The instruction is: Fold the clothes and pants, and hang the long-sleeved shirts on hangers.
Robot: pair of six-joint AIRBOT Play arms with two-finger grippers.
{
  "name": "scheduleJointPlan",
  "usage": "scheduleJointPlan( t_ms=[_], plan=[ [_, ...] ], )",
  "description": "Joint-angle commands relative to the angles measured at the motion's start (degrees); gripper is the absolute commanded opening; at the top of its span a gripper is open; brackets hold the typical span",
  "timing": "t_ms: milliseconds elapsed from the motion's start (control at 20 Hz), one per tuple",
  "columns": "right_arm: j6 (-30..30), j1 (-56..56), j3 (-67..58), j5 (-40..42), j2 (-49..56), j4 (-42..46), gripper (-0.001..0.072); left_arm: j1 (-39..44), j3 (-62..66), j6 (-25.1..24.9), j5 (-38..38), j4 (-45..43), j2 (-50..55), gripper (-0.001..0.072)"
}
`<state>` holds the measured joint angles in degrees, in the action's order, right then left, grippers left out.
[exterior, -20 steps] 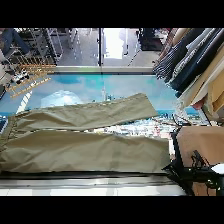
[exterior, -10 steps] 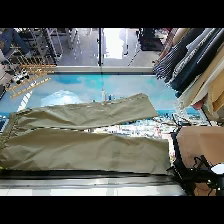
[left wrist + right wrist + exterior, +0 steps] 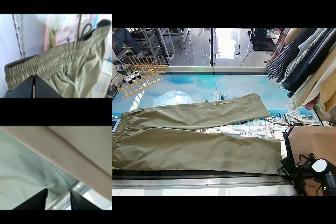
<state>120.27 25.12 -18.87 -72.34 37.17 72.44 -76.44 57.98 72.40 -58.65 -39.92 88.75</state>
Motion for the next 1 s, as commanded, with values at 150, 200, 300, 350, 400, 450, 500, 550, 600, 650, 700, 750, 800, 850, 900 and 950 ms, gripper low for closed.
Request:
scheduleJointPlan(
  t_ms=[150, 200, 300, 350, 400, 450, 500, 550, 600, 650, 700, 750, 800, 850, 900, 950],
  plan=[
    [6.6, -4.2, 2.5, 3.6, 0.0, 0.9, 0.0327, -0.8, 0.0, -3.9, -3.3, 0.9, 0.0, 0.0018],
    [6.6, -4.2, 2.5, 4.2, 0.0, 0.6, 0.0323, -0.8, 0.0, -3.8, -4.2, 0.0, 0.0, 0.0018],
    [6.6, -4.2, 2.5, 5.4, 0.0, 0.0, 0.0127, -0.8, 0.0, -3.8, -5.7, -4.7, -0.2, 0.0019],
    [6.6, -4.2, 2.5, 6.0, 0.0, -0.2, 0.01, -0.8, 0.0, -3.8, -5.9, -7.9, -0.5, 0.006],
    [6.6, -4.2, 2.5, 6.8, 0.0, -0.3, 0.008, -0.8, 0.0, -3.7, -5.9, -10.9, -0.9, 0.0199],
    [6.6, -4.2, 2.5, 7.6, 0.0, -0.3, 0.0046, -0.9, 0.0, -3.2, -5.9, -12.7, -1.2, 0.0359],
    [6.4, -4.2, 2.5, 8.6, 0.0, -0.6, 0.0014, -0.9, 0.0, -2.7, -5.7, -12.8, -1.5, 0.0459],
    [5.9, -4.2, 2.5, 9.5, 0.0, -1.4, 0.0013, -0.9, 0.0, -2.8, -5.6, -12.7, -1.7, 0.0471],
    [4.2, -4.2, 2.4, 11.0, 0.0, -2.5, 0.0013, -0.9, 0.0, -2.8, -5.4, -12.8, -1.8, 0.0471],
    [1.5, -4.2, 2.3, 12.5, 0.0, -4.7, 0.0013, -0.9, 0.0, -2.8, -5.2, -12.8, -1.7, 0.0471],
    [-1.1, -4.2, 2.1, 13.8, 0.0, -7.1, 0.0012, -0.9, 0.0, -2.8, -4.7, -12.8, -1.7, 0.0473],
    [-3.0, -4.2, 1.8, 14.8, 0.0, -9.3, 0.0012, -0.8, 0.0, -2.8, -3.9, -12.7, -1.7, 0.0486],
    [-5.0, -4.2, 1.2, 15.5, 0.0, -10.8, 0.0012, -0.7, 0.0, -2.8, -3.3, -12.4, -1.7, 0.0486],
    [-6.0, -4.2, 0.3, 15.6, 0.0, -11.1, 0.0012, -0.7, 0.0, -2.8, -2.7, -12.3, -1.7, 0.0485],
    [-6.0, -4.2, -0.6, 15.6, 0.0, -11.1, 0.0012, -0.5, 0.0, -2.8, -2.3, -12.4, -1.7, 0.0486],
    [-6.5, -4.2, -1.5, 15.7, 0.0, -11.1, 0.0012, -0.4, 0.0, -2.8, -1.8, -12.3, -1.6, 0.0485]
  ],
)
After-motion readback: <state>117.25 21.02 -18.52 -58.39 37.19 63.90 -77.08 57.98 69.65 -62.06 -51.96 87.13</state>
